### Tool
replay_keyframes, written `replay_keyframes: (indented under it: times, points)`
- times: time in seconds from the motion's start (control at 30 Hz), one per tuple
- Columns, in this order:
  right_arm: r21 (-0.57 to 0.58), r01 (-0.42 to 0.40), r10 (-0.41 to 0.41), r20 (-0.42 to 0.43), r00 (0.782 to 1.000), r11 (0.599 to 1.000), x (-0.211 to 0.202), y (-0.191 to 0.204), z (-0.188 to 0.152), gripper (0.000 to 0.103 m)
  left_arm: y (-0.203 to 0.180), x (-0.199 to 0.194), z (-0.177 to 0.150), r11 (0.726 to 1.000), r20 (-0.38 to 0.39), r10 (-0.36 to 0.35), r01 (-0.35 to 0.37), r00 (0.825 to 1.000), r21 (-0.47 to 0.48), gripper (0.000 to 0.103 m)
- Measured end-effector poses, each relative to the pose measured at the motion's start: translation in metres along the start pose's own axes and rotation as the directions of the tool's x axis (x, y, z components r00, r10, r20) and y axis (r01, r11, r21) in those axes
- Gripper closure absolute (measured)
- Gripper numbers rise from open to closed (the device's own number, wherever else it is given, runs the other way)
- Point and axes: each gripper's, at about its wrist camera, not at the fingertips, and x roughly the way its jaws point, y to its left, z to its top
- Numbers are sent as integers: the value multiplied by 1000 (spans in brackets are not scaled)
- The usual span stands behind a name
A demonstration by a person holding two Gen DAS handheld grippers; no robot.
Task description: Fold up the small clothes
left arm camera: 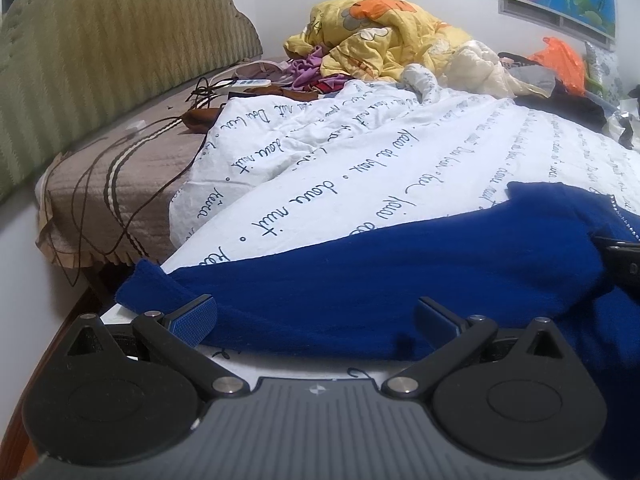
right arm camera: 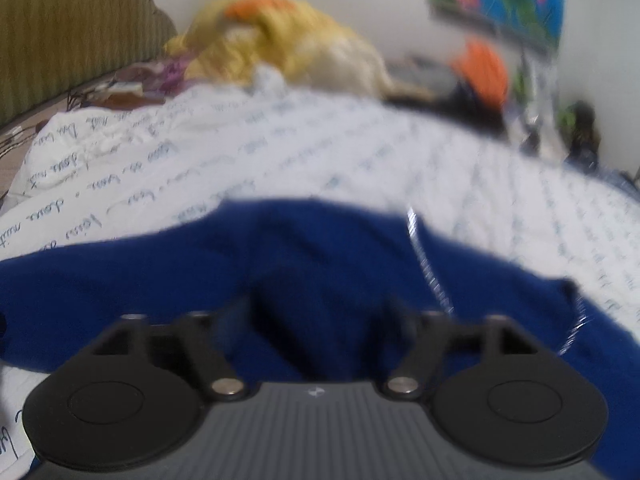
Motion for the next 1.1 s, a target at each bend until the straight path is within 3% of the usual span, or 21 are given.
replay_keyframes:
  times: [0.13,0.2,0.37,0.43,0.57,0.77,0.83,0.97,1.0,1.03,1.07,1.1]
  points:
    - [-97,41,-47,-59,997,994,6,11,-4,25,9,-1,0,1000,-9,-3,3,1000,-16,0]
    - [-90,61,-64,-33,997,994,0,12,-5,25,20,-2,-1,999,-15,-2,2,1000,-41,0]
    - [-87,1,3,48,999,996,-29,14,-1,25,71,6,2,979,-89,-5,-13,996,-205,0]
    - [-112,-22,29,62,998,993,-38,20,0,25,98,12,3,942,-124,-44,0,991,-334,0]
    - [-152,-93,106,76,991,984,-46,35,0,25,136,24,5,841,-164,-148,36,975,-540,1]
    - [-207,-110,126,69,990,972,-48,53,-7,25,146,30,11,786,-158,-211,72,965,-614,6]
    - [-205,-111,127,63,990,972,-48,51,-8,25,150,31,13,755,-149,-222,73,964,-652,17]
    - [-180,-103,116,64,991,978,-54,39,-10,25,155,40,18,704,-154,-285,97,946,-704,34]
    - [-170,-100,112,66,991,980,-56,34,-11,25,157,43,19,693,-162,-294,94,942,-715,47]
    - [-157,-97,109,68,992,983,-58,29,-12,25,158,45,19,677,-172,-307,88,936,-730,67]
    - [-142,-94,105,70,992,985,-60,24,-13,25,160,48,18,661,-181,-327,88,928,-745,76]
    - [-127,-92,101,71,992,988,-62,18,-13,25,161,51,17,648,-184,-348,94,919,-756,93]
